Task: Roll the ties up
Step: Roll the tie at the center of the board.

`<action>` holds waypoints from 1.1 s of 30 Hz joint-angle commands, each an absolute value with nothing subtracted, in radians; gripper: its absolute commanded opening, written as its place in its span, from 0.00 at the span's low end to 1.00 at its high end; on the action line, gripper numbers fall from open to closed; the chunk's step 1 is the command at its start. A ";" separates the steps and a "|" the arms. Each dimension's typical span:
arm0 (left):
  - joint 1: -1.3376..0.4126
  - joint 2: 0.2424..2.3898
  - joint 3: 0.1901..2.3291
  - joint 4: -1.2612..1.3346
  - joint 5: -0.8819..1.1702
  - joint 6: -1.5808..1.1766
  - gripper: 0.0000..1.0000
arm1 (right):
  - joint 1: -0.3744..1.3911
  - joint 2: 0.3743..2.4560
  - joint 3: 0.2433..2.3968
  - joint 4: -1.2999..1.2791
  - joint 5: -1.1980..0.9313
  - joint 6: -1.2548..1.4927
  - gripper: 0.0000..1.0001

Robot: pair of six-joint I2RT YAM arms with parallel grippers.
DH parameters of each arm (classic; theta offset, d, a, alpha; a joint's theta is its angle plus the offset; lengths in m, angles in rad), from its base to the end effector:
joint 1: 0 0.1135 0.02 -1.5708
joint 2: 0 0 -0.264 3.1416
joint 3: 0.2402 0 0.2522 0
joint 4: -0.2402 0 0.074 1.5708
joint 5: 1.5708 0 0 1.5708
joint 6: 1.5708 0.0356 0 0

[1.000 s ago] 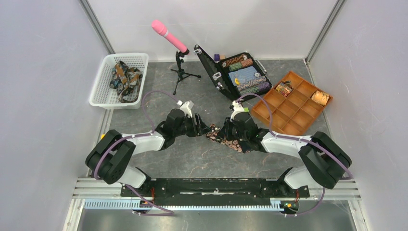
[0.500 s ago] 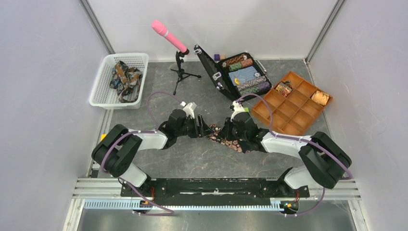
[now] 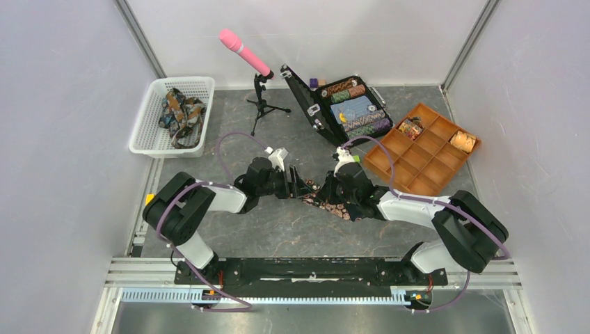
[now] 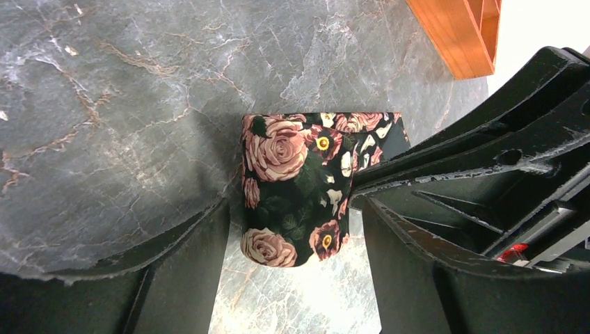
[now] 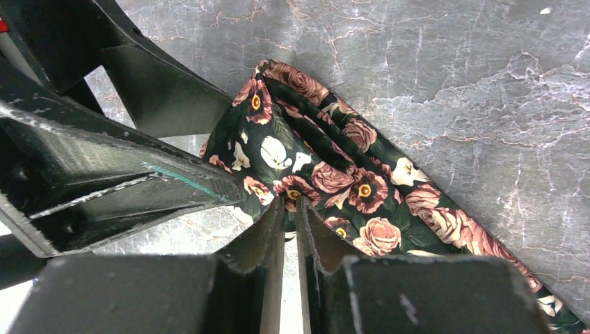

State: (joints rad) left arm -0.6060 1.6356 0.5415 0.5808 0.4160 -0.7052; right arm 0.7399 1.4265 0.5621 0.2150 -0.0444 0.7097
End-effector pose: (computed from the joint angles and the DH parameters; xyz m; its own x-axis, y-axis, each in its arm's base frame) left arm 0.2348 -0.1802 0.1345 -0.8326 -0.1444 -0.5347 0.3555 0.6011 -0.7158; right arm 0.2013 0.1859 0.1611 -0.7947 0.1560 -0.5867 -0.2397 0.8073 0.5393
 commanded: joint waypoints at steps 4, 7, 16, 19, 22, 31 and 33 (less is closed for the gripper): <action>-0.600 1.703 0.562 0.710 0.468 -0.685 0.74 | 0.746 1.430 0.585 0.202 -0.029 0.699 0.16; -0.600 1.733 0.553 0.754 0.485 -0.702 0.72 | 0.746 1.430 0.584 0.199 -0.031 0.694 0.16; -0.600 1.782 0.537 0.817 0.504 -0.718 0.66 | 0.746 1.438 0.591 0.196 -0.034 0.688 0.16; -0.601 1.789 0.534 0.819 0.514 -0.715 0.62 | 0.746 1.440 0.591 0.196 -0.034 0.689 0.16; -0.601 1.792 0.527 0.819 0.521 -0.708 0.59 | 0.745 1.440 0.592 0.196 -0.031 0.688 0.16; -0.600 1.793 0.518 0.788 0.502 -0.717 0.51 | 0.745 1.443 0.597 0.212 -0.066 0.670 0.17; -0.600 1.786 0.523 0.774 0.487 -0.722 0.51 | 0.746 1.426 0.598 0.216 -0.071 0.665 0.19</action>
State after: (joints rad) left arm -0.6006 1.7760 0.5251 0.7967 0.4923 -0.7071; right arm 0.7399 1.4410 0.5694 0.2070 -0.0574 0.6903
